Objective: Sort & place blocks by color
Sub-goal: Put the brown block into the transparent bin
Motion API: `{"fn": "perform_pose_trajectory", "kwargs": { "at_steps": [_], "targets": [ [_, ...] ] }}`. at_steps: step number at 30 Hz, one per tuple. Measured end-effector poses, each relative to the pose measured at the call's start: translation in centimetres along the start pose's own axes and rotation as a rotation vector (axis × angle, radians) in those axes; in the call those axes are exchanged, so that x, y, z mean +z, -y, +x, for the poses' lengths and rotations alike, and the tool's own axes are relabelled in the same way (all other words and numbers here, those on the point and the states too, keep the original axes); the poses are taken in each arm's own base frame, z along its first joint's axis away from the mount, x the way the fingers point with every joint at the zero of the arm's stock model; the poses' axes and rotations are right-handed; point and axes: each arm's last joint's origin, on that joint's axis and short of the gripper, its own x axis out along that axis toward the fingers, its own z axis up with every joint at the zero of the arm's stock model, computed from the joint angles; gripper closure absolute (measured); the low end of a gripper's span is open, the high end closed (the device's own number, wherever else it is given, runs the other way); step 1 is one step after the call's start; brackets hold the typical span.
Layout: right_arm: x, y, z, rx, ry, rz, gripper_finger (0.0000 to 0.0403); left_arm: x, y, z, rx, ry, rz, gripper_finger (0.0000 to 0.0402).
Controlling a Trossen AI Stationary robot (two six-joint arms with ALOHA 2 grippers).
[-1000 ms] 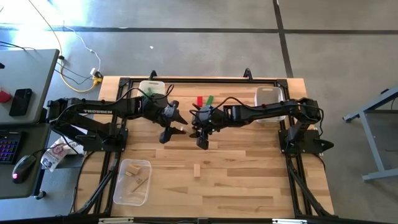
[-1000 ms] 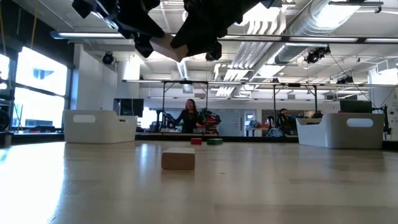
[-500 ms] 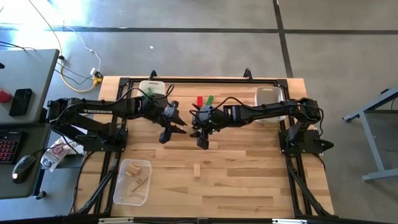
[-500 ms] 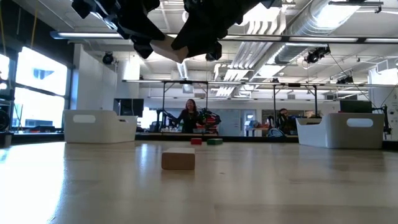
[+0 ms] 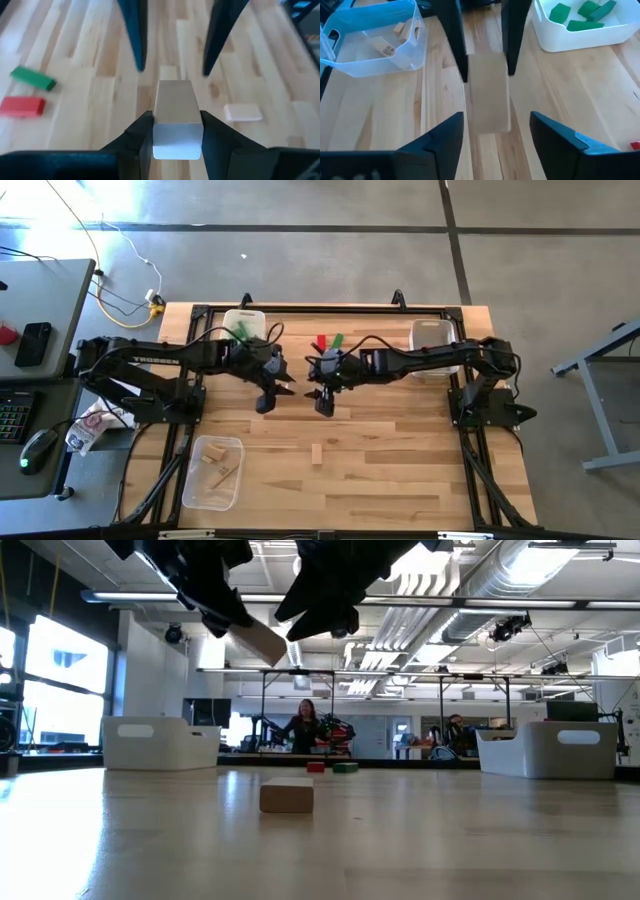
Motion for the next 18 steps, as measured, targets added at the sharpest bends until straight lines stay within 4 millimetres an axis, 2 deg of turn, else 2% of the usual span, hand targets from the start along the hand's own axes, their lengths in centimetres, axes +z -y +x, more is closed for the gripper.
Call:
{"fn": "perform_pose_trajectory", "kwargs": {
  "at_steps": [9, 18],
  "targets": [
    [0.9, 2.3, -1.1, -0.041, 0.034, 0.035, 0.0183, 0.5, 2.6, -1.5, 0.101, -0.167, 0.025, 0.0294],
    [0.9, 5.6, -1.3, -0.111, 0.012, 0.094, 0.0183, -0.1, 6.4, -3.2, 0.045, -0.333, 0.008, 0.0294]
  ]
}}
